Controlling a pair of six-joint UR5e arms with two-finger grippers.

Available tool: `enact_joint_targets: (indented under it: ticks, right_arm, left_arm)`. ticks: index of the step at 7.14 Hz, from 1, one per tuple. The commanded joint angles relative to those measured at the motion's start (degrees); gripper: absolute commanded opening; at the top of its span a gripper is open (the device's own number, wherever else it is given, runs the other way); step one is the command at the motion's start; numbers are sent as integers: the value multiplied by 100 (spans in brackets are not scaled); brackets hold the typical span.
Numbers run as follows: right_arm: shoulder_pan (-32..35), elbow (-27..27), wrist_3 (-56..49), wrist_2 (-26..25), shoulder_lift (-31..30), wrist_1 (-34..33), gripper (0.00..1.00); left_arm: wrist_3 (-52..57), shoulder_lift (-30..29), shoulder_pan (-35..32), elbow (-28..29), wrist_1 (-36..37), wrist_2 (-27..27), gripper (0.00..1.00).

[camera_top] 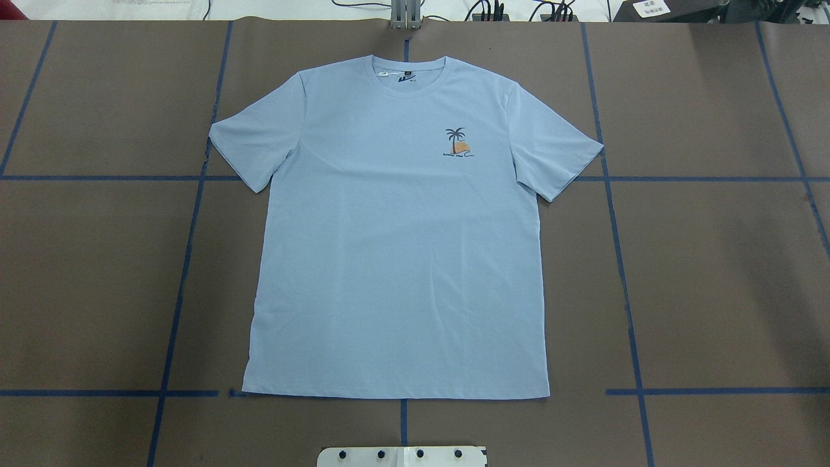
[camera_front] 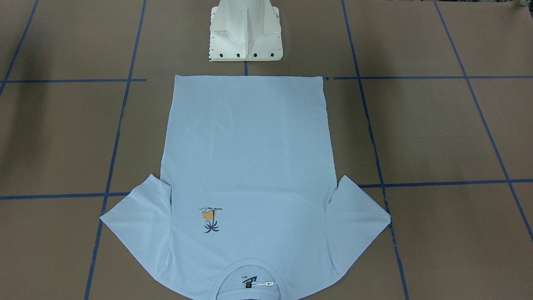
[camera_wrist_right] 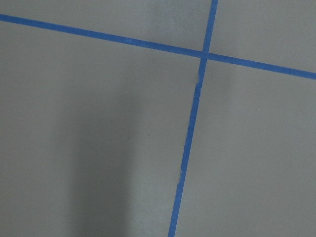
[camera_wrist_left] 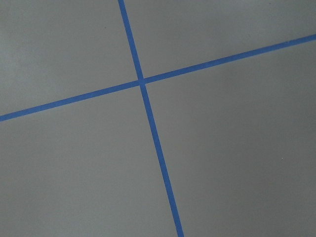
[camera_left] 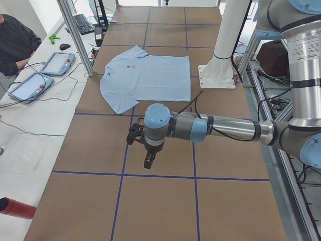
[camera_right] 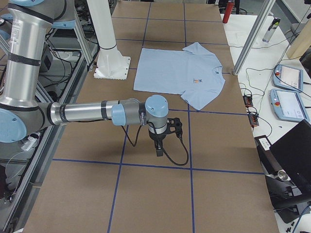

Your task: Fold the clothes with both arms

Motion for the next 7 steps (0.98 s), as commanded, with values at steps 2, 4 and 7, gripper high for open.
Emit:
enact_joint_targets:
  ticks: [2, 4, 7]
  right_arm:
    - [-9, 0, 9, 18, 0, 44, 100]
    - [-35, -35, 26, 9, 0, 1109, 100]
    - [-35, -411, 70, -9, 700, 1942, 100]
  left_arm:
    - [0, 0, 0, -53, -85, 20, 100]
    - [17, -61, 9, -45, -199, 46, 100]
    - [8, -393, 0, 278, -1933, 46, 100]
